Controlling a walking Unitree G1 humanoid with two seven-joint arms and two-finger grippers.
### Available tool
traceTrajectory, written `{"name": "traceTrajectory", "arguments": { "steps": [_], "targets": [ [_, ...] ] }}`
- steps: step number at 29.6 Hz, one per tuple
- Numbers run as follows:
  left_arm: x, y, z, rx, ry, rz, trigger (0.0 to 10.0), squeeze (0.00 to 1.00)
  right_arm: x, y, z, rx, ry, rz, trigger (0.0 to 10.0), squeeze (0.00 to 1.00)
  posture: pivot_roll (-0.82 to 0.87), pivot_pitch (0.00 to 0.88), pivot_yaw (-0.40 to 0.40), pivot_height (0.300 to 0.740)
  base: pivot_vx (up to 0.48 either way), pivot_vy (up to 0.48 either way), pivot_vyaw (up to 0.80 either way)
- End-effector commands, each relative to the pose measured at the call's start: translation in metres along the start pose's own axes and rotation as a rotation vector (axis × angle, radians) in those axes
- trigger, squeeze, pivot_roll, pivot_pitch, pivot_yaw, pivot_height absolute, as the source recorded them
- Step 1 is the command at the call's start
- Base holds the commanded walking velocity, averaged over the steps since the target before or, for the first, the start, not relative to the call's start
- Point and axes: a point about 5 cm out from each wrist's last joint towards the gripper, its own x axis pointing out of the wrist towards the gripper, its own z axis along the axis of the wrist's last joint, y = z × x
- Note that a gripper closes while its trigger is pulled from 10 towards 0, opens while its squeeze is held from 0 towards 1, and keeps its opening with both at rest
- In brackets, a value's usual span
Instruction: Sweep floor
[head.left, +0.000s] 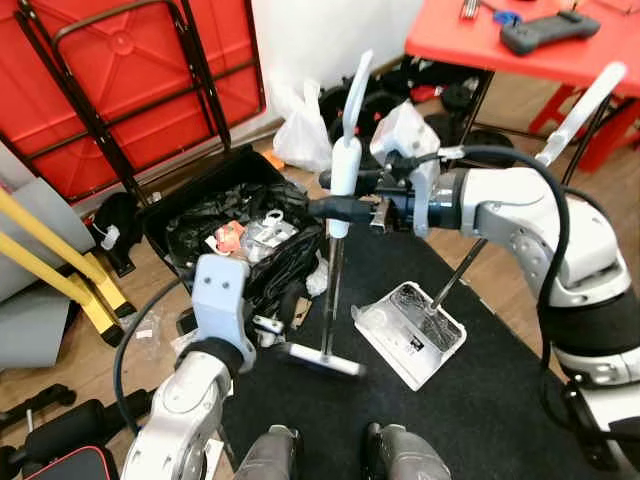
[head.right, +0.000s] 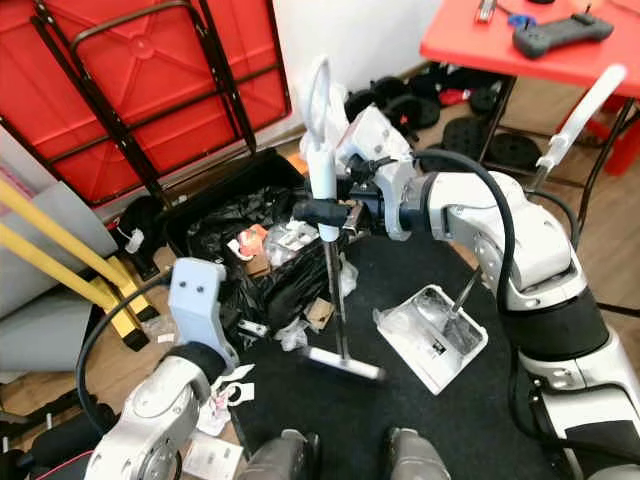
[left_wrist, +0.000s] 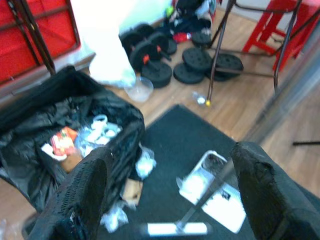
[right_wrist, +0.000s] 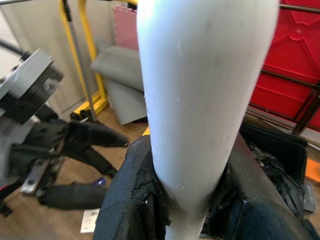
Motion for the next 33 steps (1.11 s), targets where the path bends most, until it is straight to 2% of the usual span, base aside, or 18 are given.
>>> {"name": "traceTrajectory", "arguments": {
  "steps": [1,2,4,5,6,10,19,20,23,26,33],
  "targets": [
    [-0.001,0.009,-0.004,0.005,0.009,0.077,10.0,0.00,0.000,0.006,0.006,-0.035,-0.030,0.051,10.0,0.00,-0.14,0.056,-0.020,0.740,0.000,0.000,0.80],
    [-0.001,0.009,-0.004,0.005,0.009,0.077,10.0,0.00,0.000,0.006,0.006,-0.035,-0.030,0.051,10.0,0.00,-0.14,0.056,-0.020,0.740,0.000,0.000,0.80],
    [0.000,0.023,0.000,0.009,-0.020,0.163,10.0,0.00,-0.004,0.002,0.004,-0.027,-0.030,0.044,10.0,0.00,-0.14,0.028,-0.019,0.740,0.000,0.000,0.80],
    [0.000,0.023,0.000,0.009,-0.020,0.163,10.0,0.00,-0.004,0.002,0.004,-0.027,-0.030,0.044,10.0,0.00,-0.14,0.028,-0.019,0.740,0.000,0.000,0.80],
    [0.001,0.031,0.001,0.010,-0.031,0.198,10.0,0.00,-0.004,0.002,0.002,-0.020,-0.034,0.047,10.0,0.00,-0.14,0.026,-0.012,0.740,0.000,0.000,0.80],
    [0.004,0.038,0.003,0.007,-0.044,0.216,10.0,0.00,0.001,0.008,-0.006,0.011,-0.046,0.067,10.0,0.00,-0.14,0.012,0.002,0.740,0.000,0.000,0.80],
    [0.006,0.038,0.003,0.007,-0.049,0.211,10.0,0.00,0.003,0.010,-0.009,0.020,-0.048,0.073,10.0,0.00,-0.14,0.012,0.002,0.740,0.000,0.000,0.80],
    [0.014,0.033,0.004,0.022,-0.063,0.171,10.0,0.00,0.005,0.018,-0.016,0.056,-0.073,0.108,10.0,0.00,-0.15,0.000,0.031,0.740,0.000,0.000,0.80],
    [0.014,0.033,0.004,0.022,-0.063,0.171,10.0,0.00,0.005,0.018,-0.016,0.056,-0.073,0.108,10.0,0.00,-0.15,0.000,0.031,0.740,0.000,0.000,0.80],
    [0.024,0.025,0.008,0.025,-0.090,0.119,10.0,0.00,0.006,0.021,-0.020,0.070,-0.094,0.136,10.0,0.00,-0.15,0.000,0.037,0.740,0.000,0.000,0.80],
    [0.026,0.024,0.007,0.026,-0.089,0.101,10.0,0.00,0.007,0.024,-0.024,0.073,-0.096,0.147,10.0,0.00,-0.14,0.000,0.036,0.740,0.000,0.000,0.80]
  ]
}}
